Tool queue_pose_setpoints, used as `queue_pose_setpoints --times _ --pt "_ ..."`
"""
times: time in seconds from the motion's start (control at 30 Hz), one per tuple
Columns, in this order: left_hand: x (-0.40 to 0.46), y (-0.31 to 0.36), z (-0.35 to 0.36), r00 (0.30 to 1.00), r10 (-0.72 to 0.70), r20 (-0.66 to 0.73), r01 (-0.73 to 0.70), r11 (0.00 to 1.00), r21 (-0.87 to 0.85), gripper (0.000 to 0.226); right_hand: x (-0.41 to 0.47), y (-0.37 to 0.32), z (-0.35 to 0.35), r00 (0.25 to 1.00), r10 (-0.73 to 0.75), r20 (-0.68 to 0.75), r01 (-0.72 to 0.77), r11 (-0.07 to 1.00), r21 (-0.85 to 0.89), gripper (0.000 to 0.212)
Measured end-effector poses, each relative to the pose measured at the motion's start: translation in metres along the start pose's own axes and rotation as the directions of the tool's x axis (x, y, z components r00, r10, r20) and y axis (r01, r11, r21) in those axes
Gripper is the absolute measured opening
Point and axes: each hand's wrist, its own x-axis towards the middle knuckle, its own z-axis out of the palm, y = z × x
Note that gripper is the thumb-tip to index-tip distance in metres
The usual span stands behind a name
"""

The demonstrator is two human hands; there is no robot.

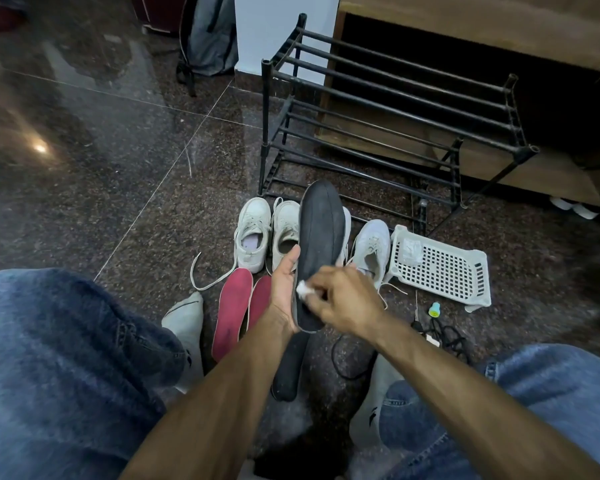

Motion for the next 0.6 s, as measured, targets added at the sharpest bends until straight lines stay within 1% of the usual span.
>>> queue_pose_setpoints --times 0.07,0.13,0.2,0.23,0.3,0.37,0.5,0.53,0.6 --pt "0.0 -0.008 0.001 1.0 -0.021 0.003 0.021 0.999 -0.041 0.053 0.018 0.01 -0.011 0.993 0.099 -0.069 -0.102 0.994 -0.035 0.021" --pt "-0.001 -0.011 0.003 1.0 -0.027 0.009 0.027 0.999 -0.033 0.049 0.029 0.014 -0.019 0.985 0.141 -0.096 -0.144 0.989 -0.025 0.019" --pt "0.002 -0.007 0.004 1.0 0.004 -0.009 -0.004 0.999 -0.036 0.05 0.023 0.007 -0.019 0.996 0.086 -0.038 -0.086 0.996 0.005 0.016" --pt "0.002 -0.003 0.004 0.999 0.034 -0.009 -0.034 0.999 -0.031 0.051 0.015 0.001 -0.016 1.0 0.025 0.009 -0.026 0.999 0.02 0.014" --pt "0.002 0.002 0.002 0.999 0.044 0.023 -0.044 0.999 -0.018 0.052 -0.001 -0.008 -0.01 0.996 -0.064 0.068 0.062 0.998 0.02 0.014" --pt "0.003 0.001 0.0 0.999 0.027 0.027 -0.026 0.999 -0.031 0.05 0.002 -0.004 -0.013 0.996 -0.055 0.07 0.06 0.996 -0.063 0.016" --pt "0.003 -0.001 0.002 1.0 -0.022 0.02 0.022 0.999 0.029 0.053 0.025 0.013 -0.029 0.998 0.059 -0.018 -0.062 0.976 -0.208 0.02" --pt "0.002 0.001 0.004 1.0 -0.02 0.015 0.02 0.999 0.036 0.051 0.025 0.013 -0.031 0.998 0.06 -0.007 -0.06 0.975 -0.213 0.02" --pt "0.0 0.005 0.005 1.0 0.001 0.006 -0.001 1.0 0.023 0.05 0.016 0.006 -0.029 0.994 0.014 0.106 0.008 0.979 -0.205 0.02"
